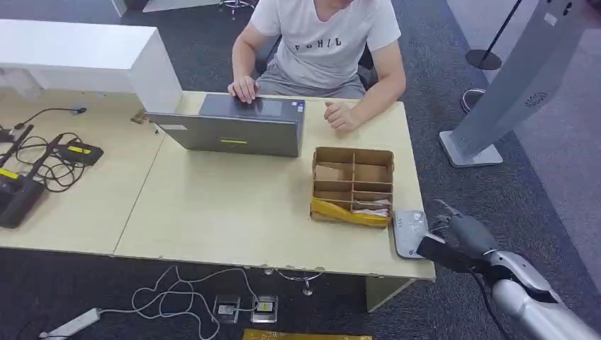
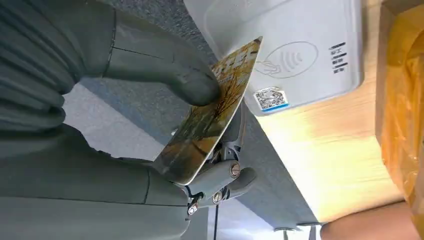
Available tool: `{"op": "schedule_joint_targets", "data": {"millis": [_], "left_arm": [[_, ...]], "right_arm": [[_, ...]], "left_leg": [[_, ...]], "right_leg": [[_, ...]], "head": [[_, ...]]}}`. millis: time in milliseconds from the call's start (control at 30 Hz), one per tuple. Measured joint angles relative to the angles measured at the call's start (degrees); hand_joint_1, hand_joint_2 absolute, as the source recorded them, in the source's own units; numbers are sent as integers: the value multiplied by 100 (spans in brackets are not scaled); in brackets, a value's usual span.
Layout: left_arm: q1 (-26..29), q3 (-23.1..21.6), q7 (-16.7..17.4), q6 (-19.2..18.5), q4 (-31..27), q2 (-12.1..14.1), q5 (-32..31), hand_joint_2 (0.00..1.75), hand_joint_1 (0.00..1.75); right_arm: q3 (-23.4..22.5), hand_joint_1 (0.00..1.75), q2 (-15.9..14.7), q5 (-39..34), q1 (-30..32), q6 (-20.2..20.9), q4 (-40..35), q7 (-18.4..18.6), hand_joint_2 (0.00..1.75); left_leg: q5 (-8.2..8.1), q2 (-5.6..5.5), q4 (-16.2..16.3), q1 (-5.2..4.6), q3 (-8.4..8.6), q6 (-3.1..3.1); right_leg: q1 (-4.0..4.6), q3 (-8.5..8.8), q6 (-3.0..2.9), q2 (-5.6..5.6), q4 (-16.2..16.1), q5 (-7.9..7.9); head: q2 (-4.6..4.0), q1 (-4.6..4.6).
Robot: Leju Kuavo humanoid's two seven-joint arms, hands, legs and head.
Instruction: Pass the card to the sensor for recognition and then transmit it.
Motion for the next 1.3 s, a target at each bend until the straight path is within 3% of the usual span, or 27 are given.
{"op": "schedule_joint_targets", "data": {"millis": [400,700,1300], "left_arm": [[-1,-57,0,0,0,0,0,0,0],[-1,-87,-48,66,0,-2,-94,0,0],[-2,-98,-83,94,0,-7,-197,0,0]], "right_arm": [[59,175,70,-9,-94,-85,195,-57,175],[85,175,282,-74,-190,-363,719,-455,175],[160,175,501,-96,-173,-365,1047,-479,175]], "left_leg": [[0,1,0,0,3,0],[0,1,0,1,7,0],[0,5,0,1,9,0]], "right_leg": [[0,1,0,3,0,1],[1,5,-1,3,0,1],[1,4,0,6,0,1]], "head": [[0,-2],[0,-2],[0,-2]]}}
